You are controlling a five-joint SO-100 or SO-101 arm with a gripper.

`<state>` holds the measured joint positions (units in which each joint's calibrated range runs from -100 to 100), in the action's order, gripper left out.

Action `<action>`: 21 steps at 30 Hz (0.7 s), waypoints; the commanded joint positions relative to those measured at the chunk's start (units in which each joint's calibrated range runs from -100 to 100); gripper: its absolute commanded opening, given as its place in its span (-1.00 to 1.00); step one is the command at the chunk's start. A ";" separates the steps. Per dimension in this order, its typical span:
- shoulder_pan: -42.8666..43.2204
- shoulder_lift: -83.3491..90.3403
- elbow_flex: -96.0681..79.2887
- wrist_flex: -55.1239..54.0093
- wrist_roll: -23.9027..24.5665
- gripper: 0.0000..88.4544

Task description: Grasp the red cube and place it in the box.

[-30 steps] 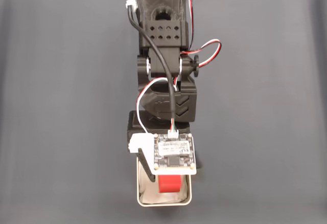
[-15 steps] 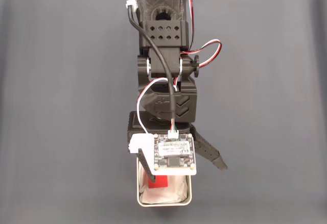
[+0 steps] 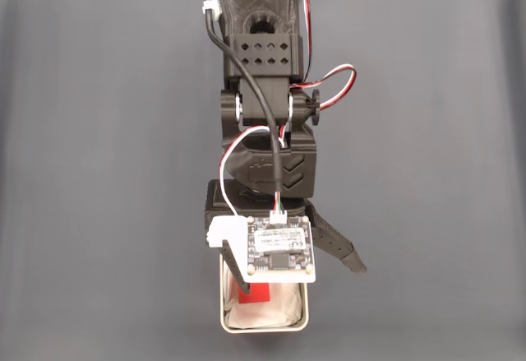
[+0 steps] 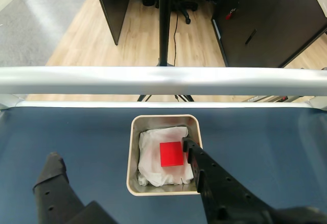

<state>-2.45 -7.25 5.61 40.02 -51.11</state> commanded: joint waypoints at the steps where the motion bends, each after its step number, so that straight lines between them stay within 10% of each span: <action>1: -0.11 3.61 0.60 -1.25 0.20 0.14; 8: 0.03 4.57 -0.31 -1.25 0.24 0.07; 13: 0.67 7.60 -2.87 -1.33 0.44 -0.56; 21: 2.59 20.94 -11.08 -1.49 2.30 -1.00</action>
<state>-0.89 4.99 -3.44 39.78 -49.94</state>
